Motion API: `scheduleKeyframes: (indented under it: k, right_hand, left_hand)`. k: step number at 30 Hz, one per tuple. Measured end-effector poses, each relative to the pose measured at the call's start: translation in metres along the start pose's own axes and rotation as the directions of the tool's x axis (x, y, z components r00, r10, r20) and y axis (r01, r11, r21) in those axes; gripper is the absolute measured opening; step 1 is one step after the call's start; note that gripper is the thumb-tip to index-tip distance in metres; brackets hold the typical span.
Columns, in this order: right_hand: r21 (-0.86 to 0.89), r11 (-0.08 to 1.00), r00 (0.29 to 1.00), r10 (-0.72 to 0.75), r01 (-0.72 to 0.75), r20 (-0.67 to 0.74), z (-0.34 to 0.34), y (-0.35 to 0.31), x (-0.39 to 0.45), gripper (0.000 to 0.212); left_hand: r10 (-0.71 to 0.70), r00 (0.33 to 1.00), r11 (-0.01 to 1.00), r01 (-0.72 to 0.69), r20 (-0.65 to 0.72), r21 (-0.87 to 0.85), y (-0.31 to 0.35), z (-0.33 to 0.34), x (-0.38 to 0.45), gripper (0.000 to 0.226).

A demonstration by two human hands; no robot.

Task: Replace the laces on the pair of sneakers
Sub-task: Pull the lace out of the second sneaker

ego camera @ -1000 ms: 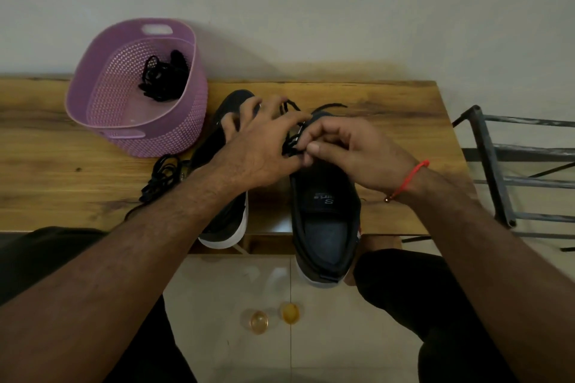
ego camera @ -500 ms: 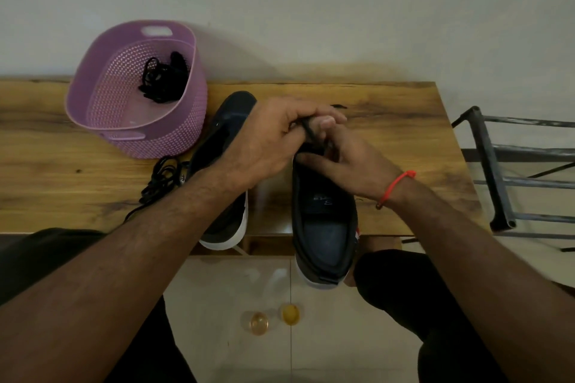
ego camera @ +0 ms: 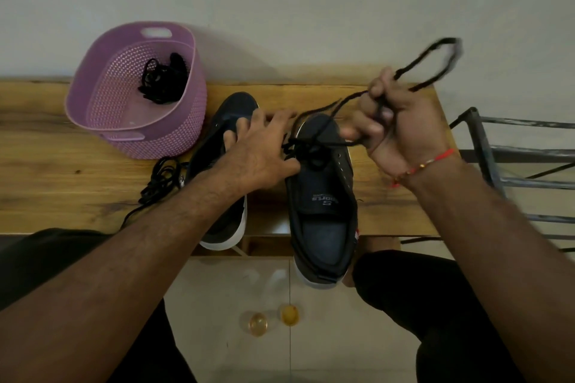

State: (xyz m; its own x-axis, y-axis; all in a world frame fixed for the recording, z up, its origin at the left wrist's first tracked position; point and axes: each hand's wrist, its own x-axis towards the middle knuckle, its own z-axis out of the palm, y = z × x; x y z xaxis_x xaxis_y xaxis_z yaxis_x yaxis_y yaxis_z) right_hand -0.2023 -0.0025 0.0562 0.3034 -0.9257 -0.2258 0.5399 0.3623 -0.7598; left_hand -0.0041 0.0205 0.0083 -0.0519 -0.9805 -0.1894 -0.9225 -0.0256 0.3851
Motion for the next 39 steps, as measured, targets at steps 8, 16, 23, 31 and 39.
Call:
scheduleKeyframes:
  k: [8, 16, 23, 31, 39]
  right_hand:
    - [0.020, 0.957, 0.898, 0.266, -0.290, 0.350, 0.000, -0.005, -0.012, 0.036]
    - [-0.641, 0.766, 0.994, -0.099, 0.048, -0.043, -0.004, 0.029, 0.003, 0.023]
    - [-0.969, 0.206, 0.986, 0.070, 0.134, 0.152, -0.011, 0.045, 0.003, 0.031]
    - [-0.951, 0.306, 0.996, -0.091, 0.041, 0.013, -0.013, 0.047, 0.004, 0.016]
    - [-0.410, 0.911, 0.986, -0.022, -0.049, -0.167, -0.017, 0.026, 0.013, 0.013]
  left_hand:
    - [0.201, 0.980, 0.980, -0.201, 0.016, -0.014, 0.008, 0.006, -0.004, 0.045]
    - [0.128, 0.976, 0.965, -0.163, -0.175, -0.204, 0.012, 0.003, -0.003, 0.012]
    - [0.080, 0.962, 0.868, -0.197, -0.263, -0.456, 0.019, 0.003, -0.006, 0.013]
    - [-0.051, 0.996, 0.980, 0.036, -0.070, -0.196, 0.009, 0.004, 0.002, 0.052]
    - [-0.037, 0.994, 0.999, 0.036, -0.101, -0.017, 0.002, 0.013, 0.002, 0.065]
